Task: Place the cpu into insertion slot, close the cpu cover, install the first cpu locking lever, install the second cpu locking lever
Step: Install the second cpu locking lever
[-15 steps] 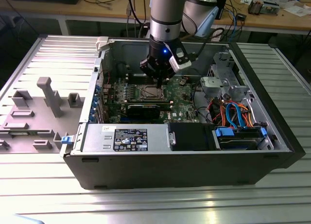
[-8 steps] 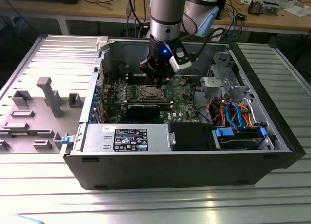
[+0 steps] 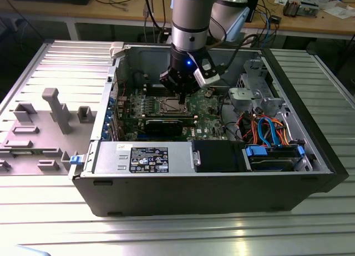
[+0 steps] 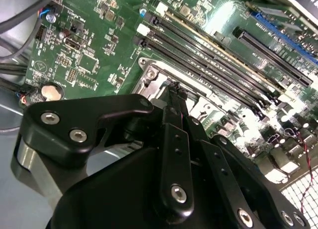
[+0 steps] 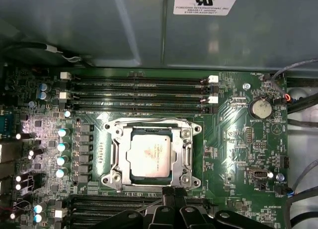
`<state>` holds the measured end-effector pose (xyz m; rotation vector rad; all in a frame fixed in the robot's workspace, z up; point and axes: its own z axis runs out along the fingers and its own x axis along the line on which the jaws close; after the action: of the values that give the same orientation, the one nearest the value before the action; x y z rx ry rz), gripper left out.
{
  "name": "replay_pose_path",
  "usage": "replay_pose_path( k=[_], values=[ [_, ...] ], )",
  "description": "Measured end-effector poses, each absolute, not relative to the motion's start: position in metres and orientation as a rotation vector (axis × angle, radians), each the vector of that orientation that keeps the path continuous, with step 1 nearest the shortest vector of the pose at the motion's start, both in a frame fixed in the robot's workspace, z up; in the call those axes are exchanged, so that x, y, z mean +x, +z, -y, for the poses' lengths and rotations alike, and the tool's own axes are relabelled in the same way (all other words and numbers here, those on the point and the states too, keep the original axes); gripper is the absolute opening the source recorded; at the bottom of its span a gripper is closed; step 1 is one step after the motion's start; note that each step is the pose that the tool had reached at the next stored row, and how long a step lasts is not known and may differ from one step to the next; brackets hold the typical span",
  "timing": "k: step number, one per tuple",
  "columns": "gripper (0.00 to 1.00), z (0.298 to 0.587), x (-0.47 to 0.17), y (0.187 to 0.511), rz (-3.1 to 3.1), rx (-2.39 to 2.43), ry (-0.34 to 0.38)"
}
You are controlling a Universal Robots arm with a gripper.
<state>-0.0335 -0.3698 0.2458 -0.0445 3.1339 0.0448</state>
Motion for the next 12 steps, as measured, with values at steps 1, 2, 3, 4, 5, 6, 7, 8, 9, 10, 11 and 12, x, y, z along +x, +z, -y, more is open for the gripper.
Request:
replay_pose_path(
  k=[1, 2, 3, 4, 5, 6, 7, 8, 9, 10, 11, 12],
  values=[
    [0.11, 0.3699, -0.0335, 0.2469, -3.134, -0.044, 0.045],
    [0.11, 0.37, -0.0335, 0.2485, -3.134, -0.045, 0.045],
    [0.11, 0.37, -0.0335, 0.2487, -3.134, -0.045, 0.045],
    [0.11, 0.37, -0.0335, 0.2487, -3.134, -0.045, 0.046],
    [0.11, 0.37, -0.0335, 0.2487, -3.134, -0.045, 0.046],
    [0.11, 0.3701, -0.0334, 0.2487, -3.134, -0.045, 0.045],
    [0.11, 0.3701, -0.0335, 0.2488, -3.134, -0.045, 0.045],
    [0.11, 0.3701, -0.0335, 0.2488, -3.134, -0.045, 0.045],
    [0.11, 0.3702, -0.0335, 0.2488, -3.134, -0.045, 0.045],
    [0.11, 0.3702, -0.0335, 0.2488, -3.134, -0.045, 0.045],
    [0.11, 0.3702, -0.0335, 0.2488, -3.134, -0.045, 0.045],
    [0.11, 0.3702, -0.0335, 0.2488, -3.134, -0.045, 0.045]
  ],
)
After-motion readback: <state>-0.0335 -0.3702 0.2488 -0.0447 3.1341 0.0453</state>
